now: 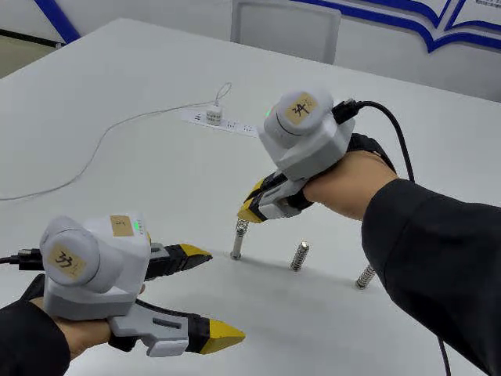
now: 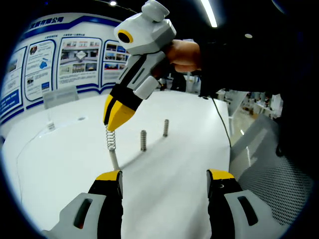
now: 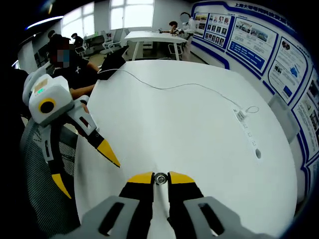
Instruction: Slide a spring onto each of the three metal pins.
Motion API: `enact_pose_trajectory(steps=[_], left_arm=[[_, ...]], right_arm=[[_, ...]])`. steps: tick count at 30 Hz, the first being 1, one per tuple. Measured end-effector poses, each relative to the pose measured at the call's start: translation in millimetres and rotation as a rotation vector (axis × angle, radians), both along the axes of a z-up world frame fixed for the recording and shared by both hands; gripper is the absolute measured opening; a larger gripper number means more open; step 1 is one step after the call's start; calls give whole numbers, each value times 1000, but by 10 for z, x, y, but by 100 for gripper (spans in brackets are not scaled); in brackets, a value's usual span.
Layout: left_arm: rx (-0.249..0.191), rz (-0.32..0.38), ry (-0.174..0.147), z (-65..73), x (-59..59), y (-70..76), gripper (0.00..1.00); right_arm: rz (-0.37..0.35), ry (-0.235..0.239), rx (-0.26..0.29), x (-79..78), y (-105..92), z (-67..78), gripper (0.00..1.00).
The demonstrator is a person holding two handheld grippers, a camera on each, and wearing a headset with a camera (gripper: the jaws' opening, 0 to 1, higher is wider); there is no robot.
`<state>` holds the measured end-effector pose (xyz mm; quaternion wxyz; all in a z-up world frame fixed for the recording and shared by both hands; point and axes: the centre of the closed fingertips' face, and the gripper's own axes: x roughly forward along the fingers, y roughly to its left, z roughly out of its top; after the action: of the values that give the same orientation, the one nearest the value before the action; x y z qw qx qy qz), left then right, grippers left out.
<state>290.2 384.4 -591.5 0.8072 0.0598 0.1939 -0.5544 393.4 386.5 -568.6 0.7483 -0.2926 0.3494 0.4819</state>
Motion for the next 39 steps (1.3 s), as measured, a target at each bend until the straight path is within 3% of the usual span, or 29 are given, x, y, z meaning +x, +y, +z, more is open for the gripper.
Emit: enact_pose_trajectory(steps=[16,39], left_arm=[[-7,26,-5,24,45,27,70],[-9,34,2,5,59,50,70]], right_arm=[[3,28,-16,-6,11,-103,12],[-19,95,-42,83,-17,-500,12]])
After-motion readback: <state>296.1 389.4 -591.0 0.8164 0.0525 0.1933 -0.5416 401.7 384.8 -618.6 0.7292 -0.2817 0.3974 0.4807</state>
